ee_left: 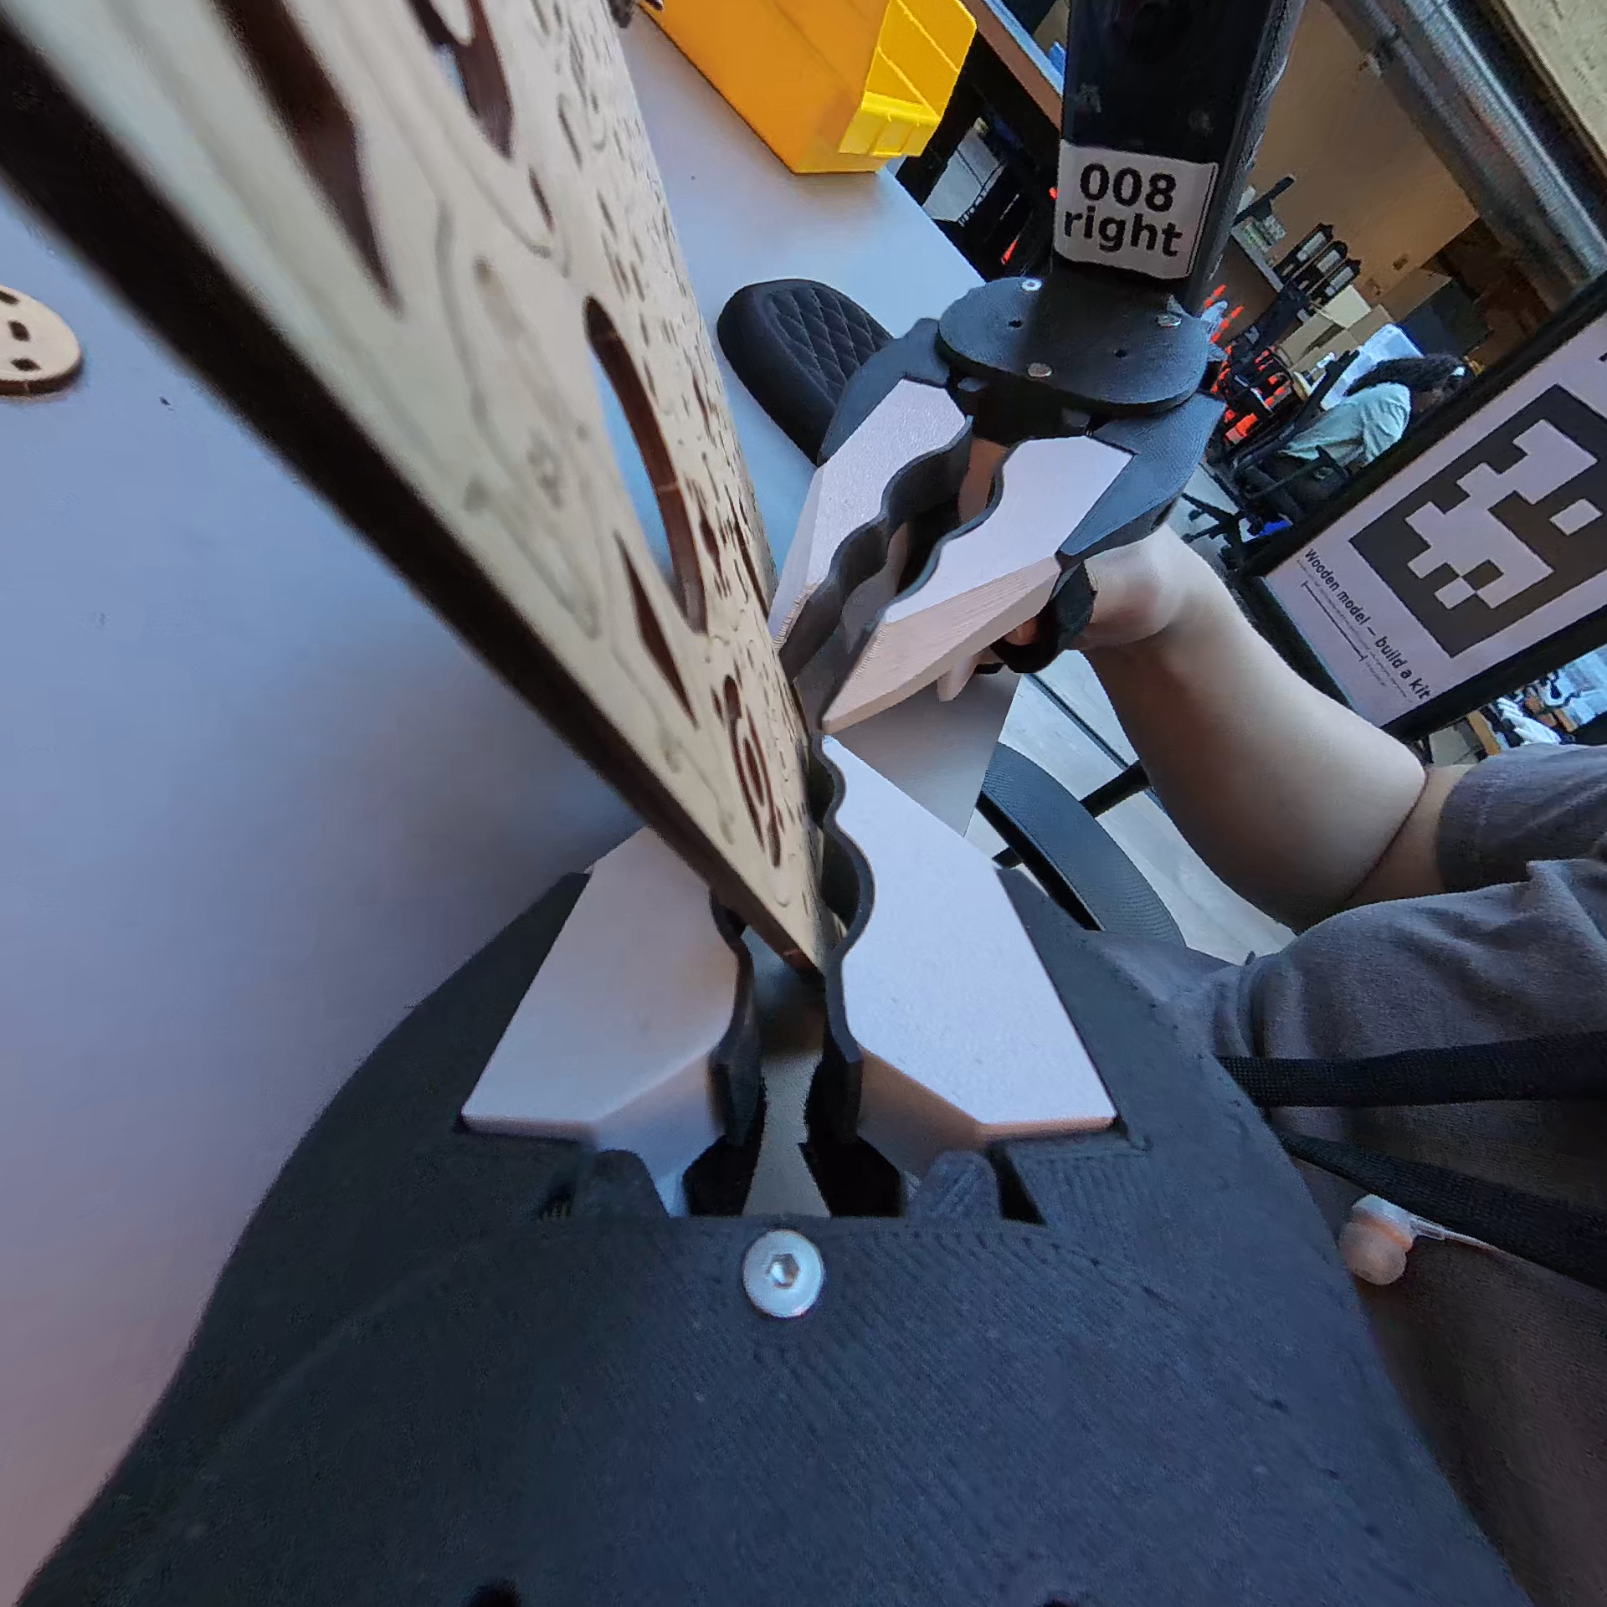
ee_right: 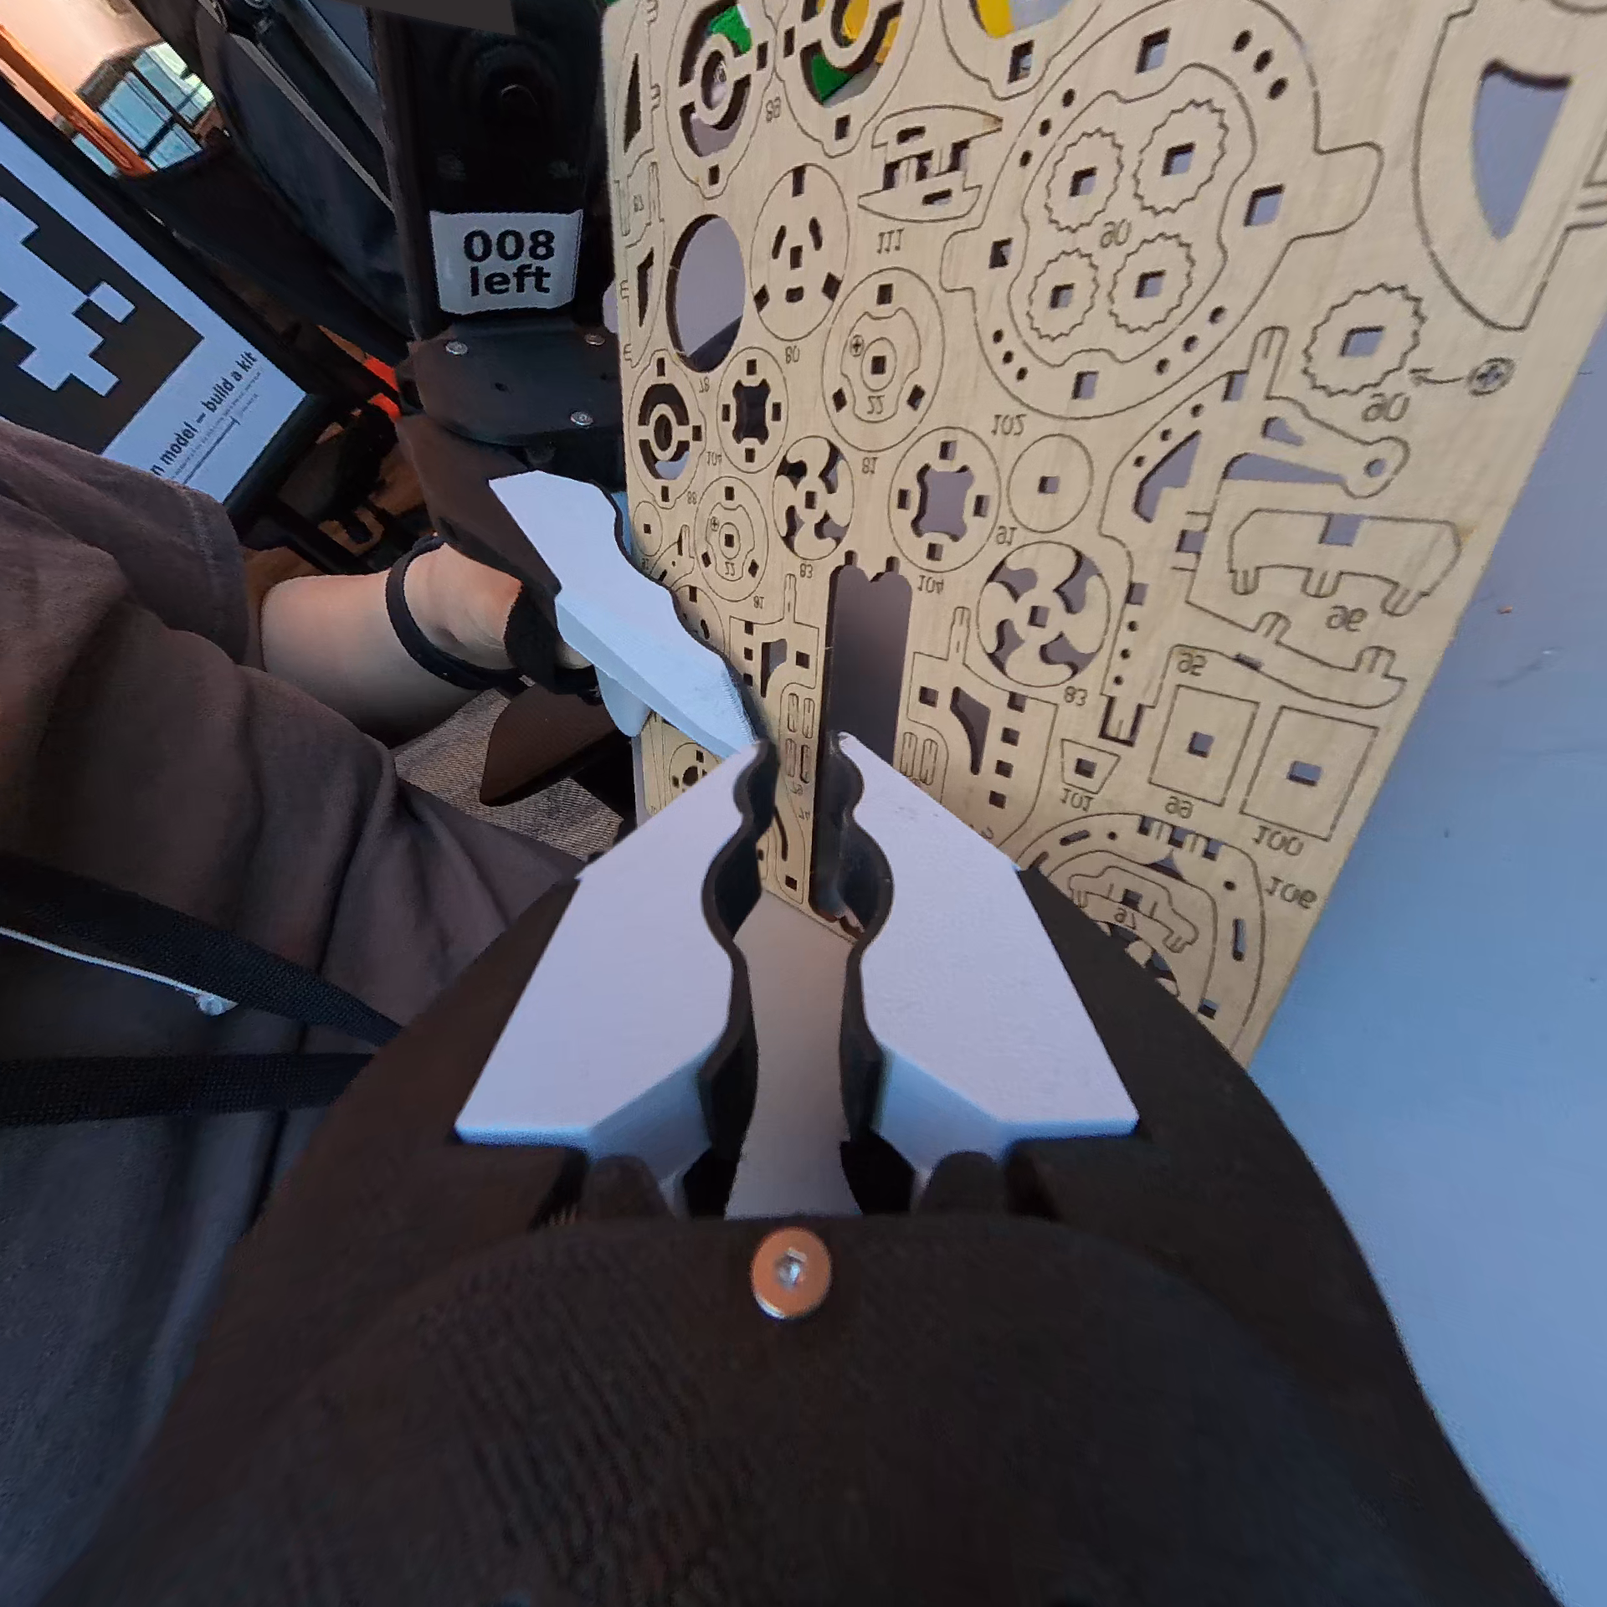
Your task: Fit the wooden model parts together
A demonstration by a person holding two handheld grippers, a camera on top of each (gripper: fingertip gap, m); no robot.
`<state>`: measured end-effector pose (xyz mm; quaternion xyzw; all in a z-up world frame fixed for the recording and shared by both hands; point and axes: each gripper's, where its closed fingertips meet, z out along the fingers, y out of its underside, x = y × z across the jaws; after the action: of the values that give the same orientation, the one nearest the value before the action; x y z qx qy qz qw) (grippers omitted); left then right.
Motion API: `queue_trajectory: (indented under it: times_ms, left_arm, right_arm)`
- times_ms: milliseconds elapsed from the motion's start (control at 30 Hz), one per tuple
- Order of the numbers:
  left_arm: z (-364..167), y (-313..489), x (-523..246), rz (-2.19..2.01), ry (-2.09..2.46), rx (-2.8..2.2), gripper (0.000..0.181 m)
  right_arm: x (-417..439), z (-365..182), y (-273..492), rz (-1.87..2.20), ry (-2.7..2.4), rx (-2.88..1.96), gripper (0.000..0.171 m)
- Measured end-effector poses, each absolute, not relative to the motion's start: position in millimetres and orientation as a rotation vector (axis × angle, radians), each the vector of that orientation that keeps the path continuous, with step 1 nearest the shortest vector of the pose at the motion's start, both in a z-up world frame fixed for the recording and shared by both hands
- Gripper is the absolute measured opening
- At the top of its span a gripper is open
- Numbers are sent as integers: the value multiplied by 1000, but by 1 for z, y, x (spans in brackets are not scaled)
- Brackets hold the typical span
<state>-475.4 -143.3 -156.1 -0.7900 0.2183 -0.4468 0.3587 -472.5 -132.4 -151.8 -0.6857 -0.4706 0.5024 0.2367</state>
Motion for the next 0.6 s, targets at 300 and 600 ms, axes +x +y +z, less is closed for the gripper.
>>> queue_trajectory:
  times_ms: [300, 600]
  left_arm:
    - [-157, -144, -476, -1096, 590, -2025, 2]
    - [-156, -144, -476, -1075, 597, -2017, 2]
  right_arm:
    - [-472, -156, -129, 1277, -1329, -1860, 8]
    - [-472, -158, -126, 1234, -1331, -1855, 7]
